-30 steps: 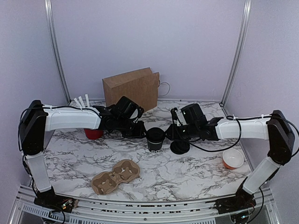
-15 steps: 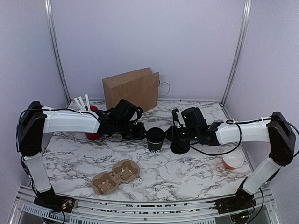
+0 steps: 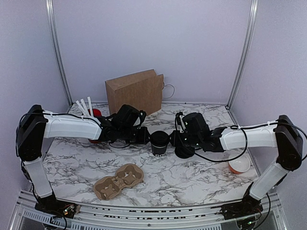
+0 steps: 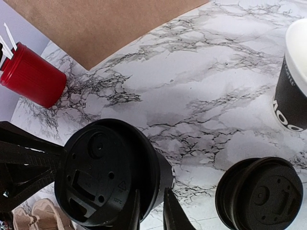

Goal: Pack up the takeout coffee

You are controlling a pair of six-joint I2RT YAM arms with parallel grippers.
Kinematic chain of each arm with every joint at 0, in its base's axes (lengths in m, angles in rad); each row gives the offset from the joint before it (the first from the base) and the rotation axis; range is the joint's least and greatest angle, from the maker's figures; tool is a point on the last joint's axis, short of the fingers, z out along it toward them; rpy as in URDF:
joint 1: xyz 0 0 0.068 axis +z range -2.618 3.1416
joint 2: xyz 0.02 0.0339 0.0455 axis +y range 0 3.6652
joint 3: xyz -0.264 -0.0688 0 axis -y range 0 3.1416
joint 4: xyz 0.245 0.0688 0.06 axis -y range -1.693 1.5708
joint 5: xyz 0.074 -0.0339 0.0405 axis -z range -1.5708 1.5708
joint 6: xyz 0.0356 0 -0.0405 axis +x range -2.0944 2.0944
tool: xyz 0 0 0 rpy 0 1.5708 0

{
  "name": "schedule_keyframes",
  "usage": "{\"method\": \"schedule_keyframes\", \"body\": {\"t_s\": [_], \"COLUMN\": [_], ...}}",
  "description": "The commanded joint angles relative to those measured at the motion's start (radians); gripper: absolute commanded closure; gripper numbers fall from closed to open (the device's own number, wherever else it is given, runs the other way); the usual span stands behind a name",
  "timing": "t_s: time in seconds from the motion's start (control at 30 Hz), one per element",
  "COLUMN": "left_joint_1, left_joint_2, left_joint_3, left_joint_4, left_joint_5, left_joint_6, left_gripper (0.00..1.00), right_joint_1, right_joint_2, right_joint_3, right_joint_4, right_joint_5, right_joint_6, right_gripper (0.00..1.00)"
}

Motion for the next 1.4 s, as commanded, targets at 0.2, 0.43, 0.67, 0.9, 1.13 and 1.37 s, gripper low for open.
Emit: {"method": "schedule_keyframes", "body": {"t_s": [0.2,0.43,0.67,0.9,1.13,1.37], "left_joint_1": [-0.081,-0.091,-0.096,-0.092,-0.08,-0.076], "left_joint_2": [0.184,0.188,0.163,0.095,0.096,0.09], "left_joint_3": [-0.158,-0.199,-0.211,-0.044,0.155,0.239], "left_joint_4": [-0.244,-0.214,-0.206,-0.301,-0.374,-0.397], "left_joint_5": [0.088,0.087,0.088,0.065,0.053,0.052], "left_joint_6": [0.016,0.007,0.008,0.042,0.07,0.075], "left_gripper": [0.84,0.85,0.85,0.83,0.82,0.81], "right_joint_1": [0.108,0.13,0.135,0.071,-0.009,-0.028], "right_joint_2": [0.124,0.125,0.105,0.078,0.085,0.112], "right_joint_3": [-0.009,0.02,0.075,0.156,0.242,0.304], "right_joint_4": [-0.348,-0.368,-0.392,-0.386,-0.362,-0.378], "right_joint_5": [-0.013,0.021,0.033,-0.013,-0.042,-0.053], "right_joint_6": [-0.025,-0.031,-0.026,-0.016,-0.027,-0.063], "right_gripper": [0.83,0.83,0.83,0.83,0.82,0.82]}}
